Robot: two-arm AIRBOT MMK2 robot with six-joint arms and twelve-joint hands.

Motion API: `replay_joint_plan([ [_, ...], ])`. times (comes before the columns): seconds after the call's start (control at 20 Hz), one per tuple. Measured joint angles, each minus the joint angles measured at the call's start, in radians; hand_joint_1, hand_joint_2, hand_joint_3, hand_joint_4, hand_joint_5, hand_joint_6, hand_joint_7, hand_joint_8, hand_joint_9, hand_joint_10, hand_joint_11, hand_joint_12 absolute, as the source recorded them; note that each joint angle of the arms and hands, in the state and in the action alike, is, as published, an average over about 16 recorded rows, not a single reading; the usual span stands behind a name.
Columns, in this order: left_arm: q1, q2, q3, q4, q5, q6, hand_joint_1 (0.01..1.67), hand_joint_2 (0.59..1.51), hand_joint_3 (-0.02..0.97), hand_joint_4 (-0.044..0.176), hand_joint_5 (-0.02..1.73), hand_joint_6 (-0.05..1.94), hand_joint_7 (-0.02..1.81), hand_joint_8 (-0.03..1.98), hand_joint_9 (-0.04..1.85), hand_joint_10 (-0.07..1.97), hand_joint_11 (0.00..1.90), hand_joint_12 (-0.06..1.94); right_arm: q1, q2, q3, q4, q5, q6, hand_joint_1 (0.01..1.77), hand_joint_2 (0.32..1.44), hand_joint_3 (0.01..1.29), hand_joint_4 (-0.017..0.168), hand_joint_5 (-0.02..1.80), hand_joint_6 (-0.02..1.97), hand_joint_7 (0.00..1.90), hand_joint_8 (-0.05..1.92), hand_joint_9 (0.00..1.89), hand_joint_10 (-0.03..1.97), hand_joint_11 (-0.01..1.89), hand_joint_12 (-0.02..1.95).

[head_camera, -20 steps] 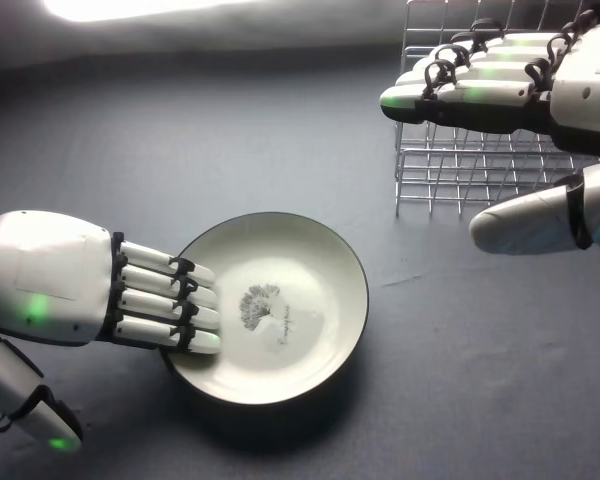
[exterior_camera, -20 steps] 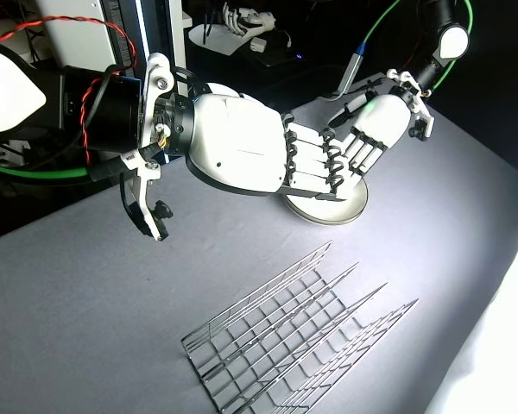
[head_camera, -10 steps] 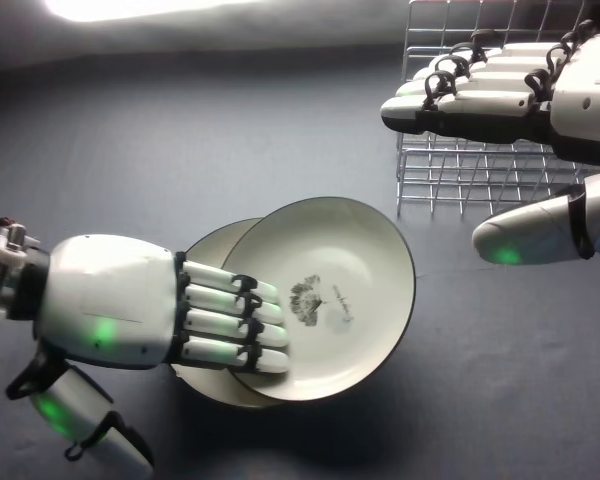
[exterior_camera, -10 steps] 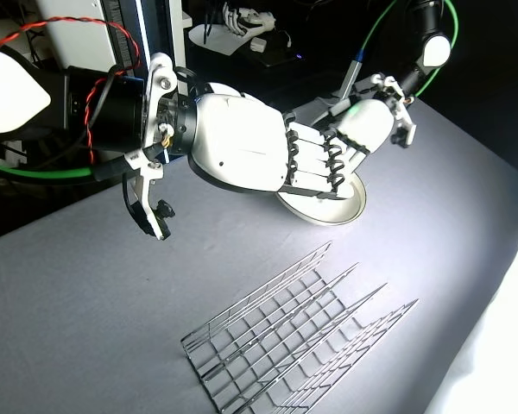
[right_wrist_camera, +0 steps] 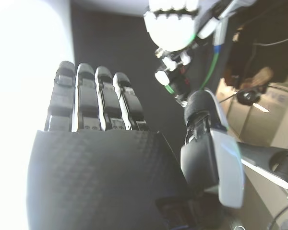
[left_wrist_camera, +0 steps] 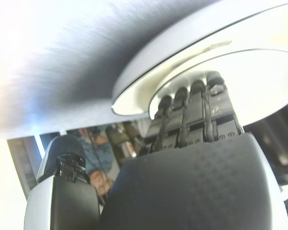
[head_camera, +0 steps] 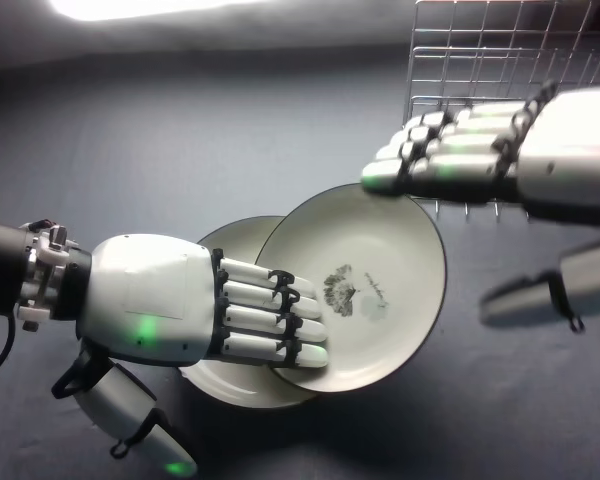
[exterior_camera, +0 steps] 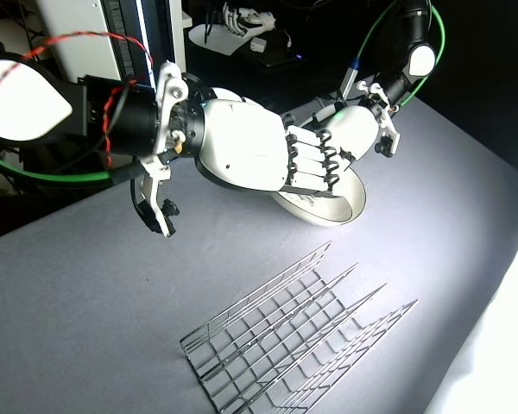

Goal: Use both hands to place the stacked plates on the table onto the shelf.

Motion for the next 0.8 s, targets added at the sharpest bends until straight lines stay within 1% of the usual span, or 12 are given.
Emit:
replay_joint_plan([
  [0.15,-0.003,-0.009,0.000,-0.007,0.003,0.001,0.01,1.111,0.019,-0.006,-0.01,-0.03,-0.02,-0.03,-0.01,-0.02,0.01,-0.02,-0.021,-0.026,0.017,-0.001,0.004,-0.002,0.71,1.10,0.02,-0.002,0.02,0.03,0.01,0.01,0.01,0.02,0.02,0.01],
  [0.35,-0.004,-0.014,0.000,-0.015,0.004,0.000,0.01,1.108,0.019,-0.006,-0.01,-0.03,-0.02,-0.03,-0.02,-0.02,0.01,-0.02,-0.046,-0.057,0.039,-0.003,0.011,-0.005,1.03,1.04,0.02,-0.002,0.02,0.03,0.01,0.01,0.01,0.02,0.02,0.09],
  [0.45,-0.004,-0.014,0.000,-0.020,0.003,-0.002,0.01,1.107,0.019,-0.006,-0.01,-0.03,-0.02,-0.03,-0.01,-0.02,0.01,-0.02,-0.054,-0.069,0.049,-0.003,0.016,-0.005,1.15,1.02,0.02,-0.002,0.02,0.03,0.01,0.01,0.01,0.02,0.02,0.14],
  [0.55,-0.004,-0.013,0.001,-0.024,0.002,-0.004,0.01,1.106,0.019,-0.005,-0.01,-0.03,-0.02,-0.03,-0.01,-0.02,0.01,-0.02,-0.059,-0.078,0.057,-0.003,0.020,-0.006,1.22,1.00,0.02,-0.002,0.02,0.03,0.01,0.01,0.01,0.02,0.02,0.21],
  [0.8,-0.002,-0.009,0.004,-0.035,-0.001,-0.010,0.01,1.102,0.019,-0.005,-0.01,-0.03,-0.02,-0.03,-0.01,-0.02,0.01,0.00,-0.069,-0.090,0.063,-0.003,0.035,-0.006,1.29,1.00,0.02,-0.002,0.02,0.03,0.01,0.01,0.01,0.02,0.02,0.40],
])
